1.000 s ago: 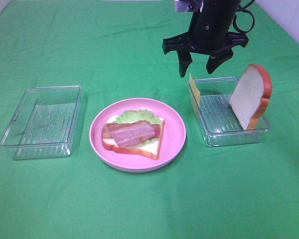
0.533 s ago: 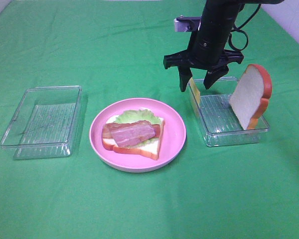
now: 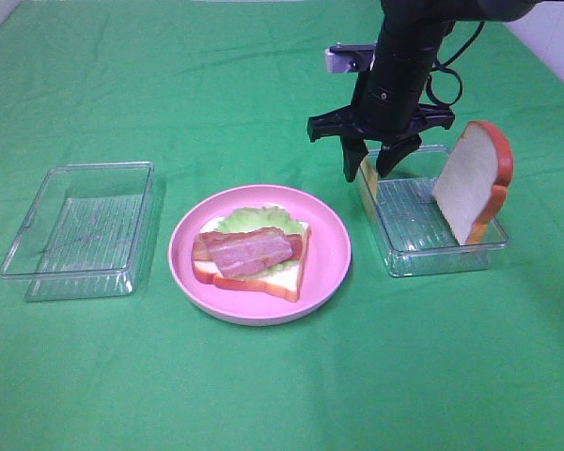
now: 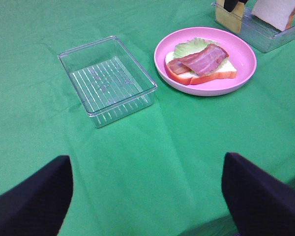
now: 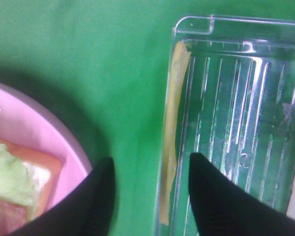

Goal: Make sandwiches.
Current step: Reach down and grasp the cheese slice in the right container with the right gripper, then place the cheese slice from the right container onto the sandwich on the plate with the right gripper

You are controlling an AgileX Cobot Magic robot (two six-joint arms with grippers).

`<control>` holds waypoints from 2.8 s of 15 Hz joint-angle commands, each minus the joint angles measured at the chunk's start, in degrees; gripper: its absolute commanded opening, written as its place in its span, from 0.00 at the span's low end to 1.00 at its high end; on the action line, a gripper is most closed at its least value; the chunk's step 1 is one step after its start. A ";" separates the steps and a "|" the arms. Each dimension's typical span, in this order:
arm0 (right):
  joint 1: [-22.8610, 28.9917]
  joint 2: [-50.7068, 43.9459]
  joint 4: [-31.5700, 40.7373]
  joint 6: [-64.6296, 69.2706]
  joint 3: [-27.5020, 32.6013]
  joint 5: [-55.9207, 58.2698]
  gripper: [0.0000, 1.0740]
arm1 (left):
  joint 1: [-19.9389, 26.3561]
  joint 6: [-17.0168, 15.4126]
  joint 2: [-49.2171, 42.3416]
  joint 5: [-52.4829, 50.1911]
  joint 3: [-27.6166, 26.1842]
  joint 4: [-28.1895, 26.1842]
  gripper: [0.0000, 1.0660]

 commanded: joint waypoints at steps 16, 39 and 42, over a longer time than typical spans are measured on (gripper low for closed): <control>-0.06 -10.94 18.51 -13.58 -0.17 5.50 0.00 | -0.06 -0.46 -1.09 -0.69 0.11 -0.06 0.74; 0.74 -0.57 45.32 -23.32 11.17 1.03 0.19 | -0.06 -0.46 -1.09 -0.69 0.11 -0.06 0.74; 0.74 -0.57 45.09 -22.63 11.17 -0.80 0.53 | -0.06 -0.46 -1.09 -0.69 0.11 -0.06 0.74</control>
